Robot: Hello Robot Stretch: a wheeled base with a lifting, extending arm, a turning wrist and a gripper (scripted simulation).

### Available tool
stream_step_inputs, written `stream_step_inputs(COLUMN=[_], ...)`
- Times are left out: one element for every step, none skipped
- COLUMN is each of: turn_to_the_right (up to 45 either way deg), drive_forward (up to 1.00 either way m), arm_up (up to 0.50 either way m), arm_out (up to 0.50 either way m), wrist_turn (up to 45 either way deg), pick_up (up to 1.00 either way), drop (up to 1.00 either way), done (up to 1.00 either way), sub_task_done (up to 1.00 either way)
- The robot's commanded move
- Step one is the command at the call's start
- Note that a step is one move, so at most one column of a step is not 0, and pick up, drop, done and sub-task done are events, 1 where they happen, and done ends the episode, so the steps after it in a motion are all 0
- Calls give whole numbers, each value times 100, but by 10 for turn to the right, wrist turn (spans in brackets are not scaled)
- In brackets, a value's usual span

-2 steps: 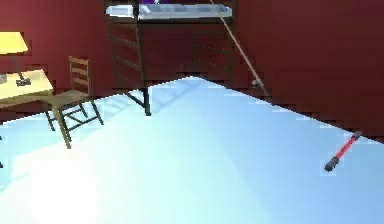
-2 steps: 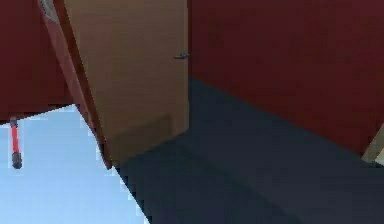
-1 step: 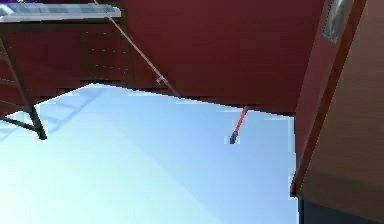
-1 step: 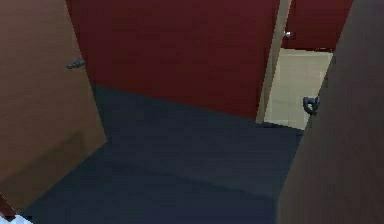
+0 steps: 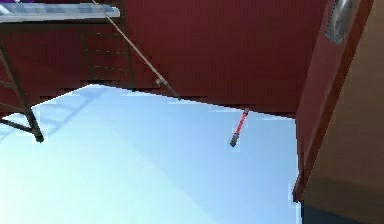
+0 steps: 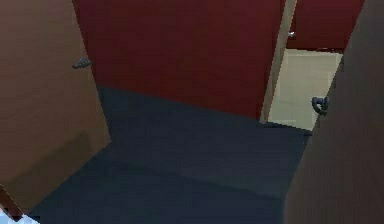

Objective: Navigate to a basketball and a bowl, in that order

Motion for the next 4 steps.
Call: stream_step_inputs(turn_to_the_right=[-450,-240,0,-30], drive_forward=[0,0,100,0], arm_up=[0,0,0,0], arm_out=[0,0,0,0], wrist_turn=[0,0,0,0], pick_up=[0,0,0,0], drop=[0,0,0,0], done=[0,0,0,0], sub_task_done=[0,0,0,0])
